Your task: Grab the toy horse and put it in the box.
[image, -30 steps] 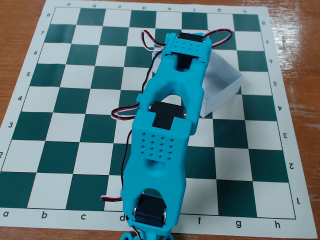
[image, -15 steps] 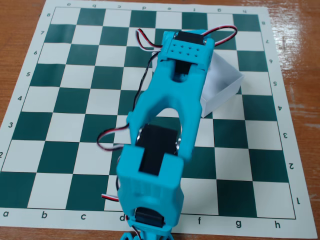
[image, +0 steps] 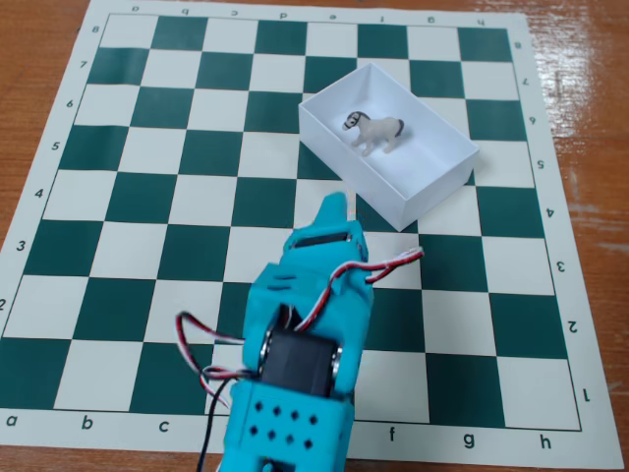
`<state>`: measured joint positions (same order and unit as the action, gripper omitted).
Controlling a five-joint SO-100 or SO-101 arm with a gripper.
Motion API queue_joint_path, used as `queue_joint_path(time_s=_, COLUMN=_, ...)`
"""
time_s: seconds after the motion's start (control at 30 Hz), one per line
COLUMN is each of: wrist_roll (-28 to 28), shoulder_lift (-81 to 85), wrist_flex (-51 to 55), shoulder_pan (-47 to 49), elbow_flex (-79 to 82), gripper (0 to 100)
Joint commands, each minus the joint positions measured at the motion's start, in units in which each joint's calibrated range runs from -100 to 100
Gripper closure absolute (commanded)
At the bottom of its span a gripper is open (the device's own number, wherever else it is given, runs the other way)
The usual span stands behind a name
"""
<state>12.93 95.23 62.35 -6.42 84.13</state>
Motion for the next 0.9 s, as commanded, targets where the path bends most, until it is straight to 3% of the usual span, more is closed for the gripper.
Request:
queue_joint_path(time_s=0.0, wrist_roll=0.3, shoulder_lift=4.4, wrist_flex=-1.4, shoulder_pan=0.7, elbow_flex=4.9, gripper=73)
queue_joint_path(time_s=0.17, wrist_roll=1.0, shoulder_lift=4.3, wrist_flex=-10.4, shoulder_pan=0.4, elbow_flex=15.9, gripper=73)
queue_joint_path(time_s=0.43, wrist_roll=1.3, shoulder_lift=4.4, wrist_flex=0.5, shoulder_pan=5.4, elbow_flex=15.9, gripper=76)
queue_joint_path(time_s=0.7, wrist_roll=1.4, shoulder_lift=4.4, wrist_flex=0.6, shoulder_pan=5.4, elbow_flex=15.9, gripper=78)
queue_joint_path(time_s=0.73, wrist_roll=1.4, shoulder_lift=4.4, wrist_flex=0.6, shoulder_pan=5.4, elbow_flex=15.9, gripper=80)
queue_joint_path(time_s=0.8, wrist_roll=1.4, shoulder_lift=4.4, wrist_flex=0.7, shoulder_pan=6.1, elbow_flex=15.9, gripper=100)
queue_joint_path(time_s=0.87, wrist_roll=1.4, shoulder_lift=4.4, wrist_flex=0.7, shoulder_pan=6.1, elbow_flex=15.9, gripper=100)
